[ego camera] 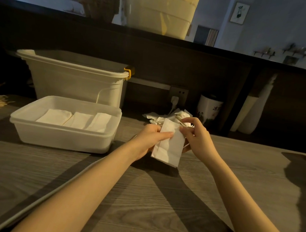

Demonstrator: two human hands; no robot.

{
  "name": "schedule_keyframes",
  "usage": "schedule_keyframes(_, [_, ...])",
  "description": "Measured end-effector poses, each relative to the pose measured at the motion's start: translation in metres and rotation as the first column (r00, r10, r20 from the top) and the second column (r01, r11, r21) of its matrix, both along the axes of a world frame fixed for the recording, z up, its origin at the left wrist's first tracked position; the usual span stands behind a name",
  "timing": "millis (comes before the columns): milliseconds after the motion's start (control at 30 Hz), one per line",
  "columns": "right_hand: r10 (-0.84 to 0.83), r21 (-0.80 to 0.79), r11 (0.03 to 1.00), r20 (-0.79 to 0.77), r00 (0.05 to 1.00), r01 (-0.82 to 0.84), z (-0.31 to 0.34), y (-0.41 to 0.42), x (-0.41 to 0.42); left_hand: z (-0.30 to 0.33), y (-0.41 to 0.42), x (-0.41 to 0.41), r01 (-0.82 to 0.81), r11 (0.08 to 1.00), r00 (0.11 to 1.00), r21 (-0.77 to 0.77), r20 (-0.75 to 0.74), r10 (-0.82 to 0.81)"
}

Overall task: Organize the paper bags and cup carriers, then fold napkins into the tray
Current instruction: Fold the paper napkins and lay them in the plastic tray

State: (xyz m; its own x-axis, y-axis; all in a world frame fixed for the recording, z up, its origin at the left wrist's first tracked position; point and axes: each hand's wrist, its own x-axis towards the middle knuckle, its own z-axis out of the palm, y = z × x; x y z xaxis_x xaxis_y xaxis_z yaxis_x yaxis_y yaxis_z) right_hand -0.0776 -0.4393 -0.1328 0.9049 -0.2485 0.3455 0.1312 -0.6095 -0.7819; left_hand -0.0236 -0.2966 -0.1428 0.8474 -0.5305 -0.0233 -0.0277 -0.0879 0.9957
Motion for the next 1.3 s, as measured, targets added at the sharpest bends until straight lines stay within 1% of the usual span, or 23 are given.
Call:
schedule_keyframes(67, [-0.001,-0.025,1.0,-0.001,1.0,0.001,-0.002,0.0,0.001,0.0,0.001,0.0,-0.006,1.0,1.0,0.015,-0.007,0.006])
schedule_keyframes(133, [0.003,-0.01,1.0,0.005,1.0,-0.003,-0.004,0.0,0.003,0.0,0.002,-0.002,-0.007,1.0,1.0,0.0,-0.022,0.007])
schedule_keyframes(267, [-0.037,-0.013,0.999,0.042,0.998,0.037,-0.005,-0.001,0.004,0.0,0.001,0.0,-0.043,0.998,0.999,-0.034,0.007,0.043])
schedule_keyframes(367, [-0.115,0.085,0.991,0.082,0.99,0.108,-0.002,-0.008,0.007,0.001,0.0,0.003,-0.131,0.987,0.991,-0.096,-0.025,0.13])
schedule_keyframes(433, [-0.173,0.087,0.982,0.085,0.981,0.166,0.0,-0.017,0.014,0.003,0.0,0.007,-0.212,0.969,0.976,-0.125,-0.083,0.203])
schedule_keyframes(567, [-0.266,-0.019,0.963,0.084,0.96,0.269,0.001,-0.037,0.031,0.005,-0.005,0.02,-0.327,0.939,0.935,-0.11,-0.181,0.305])
schedule_keyframes(667, [-0.319,-0.121,0.938,0.065,0.945,0.325,0.002,-0.05,0.047,0.007,-0.013,0.031,-0.367,0.921,0.908,-0.132,-0.266,0.324])
schedule_keyframes(733, [-0.344,-0.177,0.921,0.054,0.938,0.348,0.001,-0.055,0.055,0.008,-0.016,0.033,-0.363,0.916,0.9,-0.17,-0.32,0.297])
schedule_keyframes(833, [-0.35,-0.261,0.902,0.029,0.936,0.345,-0.005,-0.059,0.075,0.01,-0.021,0.041,-0.346,0.918,0.907,-0.192,-0.319,0.275])
schedule_keyframes(1033, [-0.336,-0.265,0.914,-0.064,0.94,0.308,-0.015,-0.06,0.104,0.01,-0.025,0.055,-0.325,0.927,0.924,-0.187,-0.273,0.269])
schedule_keyframes(1133, [-0.325,-0.324,0.903,-0.092,0.941,0.281,-0.017,-0.057,0.11,0.009,-0.026,0.056,-0.322,0.929,0.922,-0.183,-0.284,0.264])
schedule_keyframes(1200, [-0.337,-0.36,0.886,-0.072,0.939,0.291,-0.018,-0.054,0.112,0.009,-0.027,0.057,-0.32,0.929,0.923,-0.185,-0.281,0.262])
schedule_keyframes(1300, [-0.377,-0.333,0.871,0.014,0.926,0.36,-0.018,-0.051,0.108,0.01,-0.025,0.056,-0.317,0.932,0.929,-0.177,-0.258,0.267])
